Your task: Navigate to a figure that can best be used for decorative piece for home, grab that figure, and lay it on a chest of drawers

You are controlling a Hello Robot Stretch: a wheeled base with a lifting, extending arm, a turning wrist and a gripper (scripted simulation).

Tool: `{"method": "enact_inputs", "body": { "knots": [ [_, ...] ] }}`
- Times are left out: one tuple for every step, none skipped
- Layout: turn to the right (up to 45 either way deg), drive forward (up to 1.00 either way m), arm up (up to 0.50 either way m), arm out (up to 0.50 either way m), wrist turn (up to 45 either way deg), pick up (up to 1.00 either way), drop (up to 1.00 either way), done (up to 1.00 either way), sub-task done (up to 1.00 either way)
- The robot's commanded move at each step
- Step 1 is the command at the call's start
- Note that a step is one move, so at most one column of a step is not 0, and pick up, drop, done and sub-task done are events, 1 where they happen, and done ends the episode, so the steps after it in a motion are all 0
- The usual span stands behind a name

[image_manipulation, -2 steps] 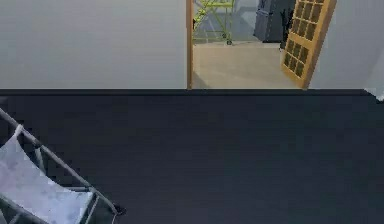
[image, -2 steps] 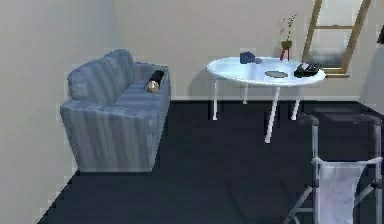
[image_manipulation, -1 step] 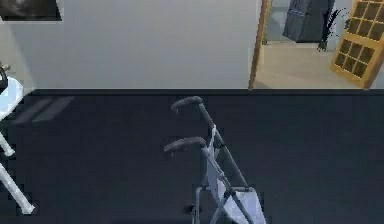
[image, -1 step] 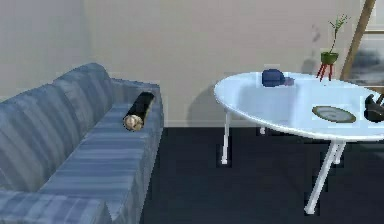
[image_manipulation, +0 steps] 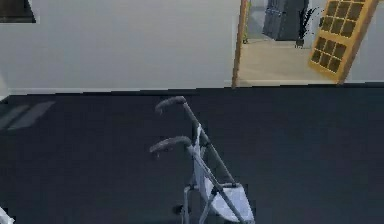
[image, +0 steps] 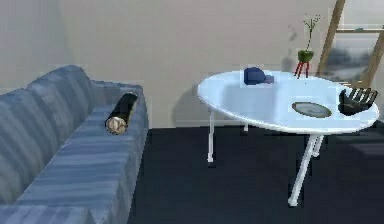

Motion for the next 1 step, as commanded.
{"method": "enact_inputs", "body": {
  "knots": [
    [0.0,0.20,0.00,0.00,0.0,0.00,0.00,0.00,0.00]
  ]
}}
